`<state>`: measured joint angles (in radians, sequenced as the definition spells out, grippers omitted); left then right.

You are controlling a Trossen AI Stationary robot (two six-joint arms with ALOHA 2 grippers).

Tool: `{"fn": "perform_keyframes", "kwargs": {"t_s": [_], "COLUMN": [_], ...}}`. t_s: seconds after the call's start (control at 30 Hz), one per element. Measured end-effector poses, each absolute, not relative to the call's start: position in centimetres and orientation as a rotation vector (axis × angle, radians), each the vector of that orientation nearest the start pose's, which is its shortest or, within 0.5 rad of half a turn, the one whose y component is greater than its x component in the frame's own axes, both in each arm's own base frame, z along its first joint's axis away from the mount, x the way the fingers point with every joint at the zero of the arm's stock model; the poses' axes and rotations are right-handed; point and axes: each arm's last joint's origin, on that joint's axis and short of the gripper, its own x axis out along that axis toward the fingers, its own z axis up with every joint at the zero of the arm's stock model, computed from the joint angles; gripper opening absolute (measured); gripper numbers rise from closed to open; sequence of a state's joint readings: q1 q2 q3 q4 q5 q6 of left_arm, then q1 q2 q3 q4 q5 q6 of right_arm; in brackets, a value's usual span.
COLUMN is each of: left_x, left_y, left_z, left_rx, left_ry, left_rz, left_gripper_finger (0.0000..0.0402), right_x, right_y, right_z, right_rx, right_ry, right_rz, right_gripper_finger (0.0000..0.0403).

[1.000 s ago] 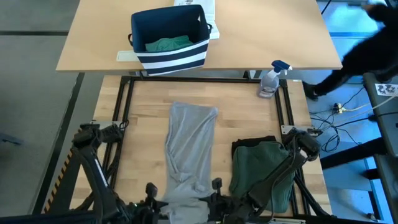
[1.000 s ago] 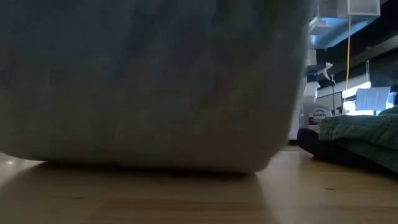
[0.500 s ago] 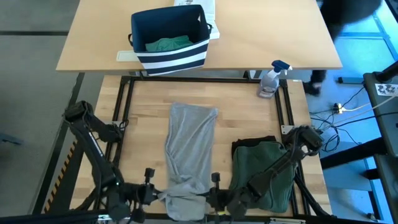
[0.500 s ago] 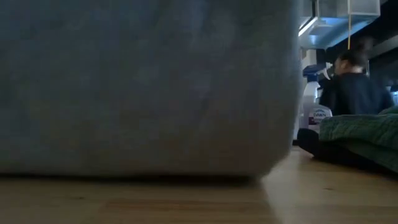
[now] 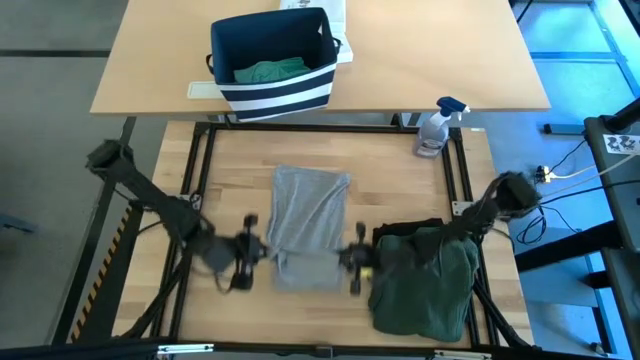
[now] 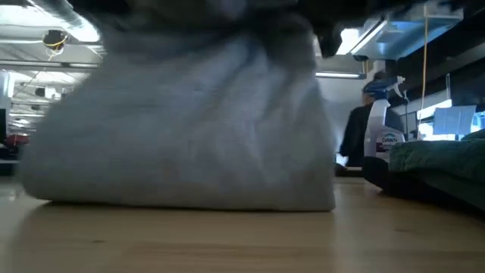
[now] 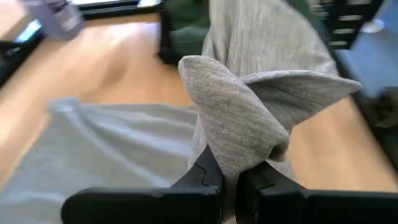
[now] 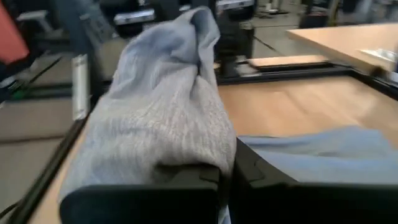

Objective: Fold Laundry from Bin
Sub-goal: Fold the gray shirt

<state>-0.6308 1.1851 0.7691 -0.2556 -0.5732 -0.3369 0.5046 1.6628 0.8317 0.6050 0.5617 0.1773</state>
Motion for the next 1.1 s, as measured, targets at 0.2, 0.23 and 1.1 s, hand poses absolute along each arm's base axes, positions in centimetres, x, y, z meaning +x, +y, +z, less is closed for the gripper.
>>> {"fn": "perform_keyframes", "kwargs": {"t_s": [0.2, 0.23, 1.1], "left_x": [19.4, 19.2, 19.4], "left_y": [-5.6, -4.5, 9.8], "left_z": [24.8, 24.5, 17.1], "left_rx": [-0.013, -0.023, -0.227], "left_ry": [0.532, 0.539, 0.85], "left_rz": [0.135, 0.162, 0.432], "left_gripper_finger": [0.0002, 0.0002, 0.0115], "right_x": [30.3, 30.4, 31.6], "right_y": [7.5, 6.2, -6.9], "right_z": [19.9, 19.6, 13.5], "right_rx": [0.16, 0.17, 0.475], "right_ry": [0.191, 0.205, 0.372], "right_rz": [-0.147, -0.16, -0.257], "right_gripper_finger": [0.0, 0.0, 0.0139]}}
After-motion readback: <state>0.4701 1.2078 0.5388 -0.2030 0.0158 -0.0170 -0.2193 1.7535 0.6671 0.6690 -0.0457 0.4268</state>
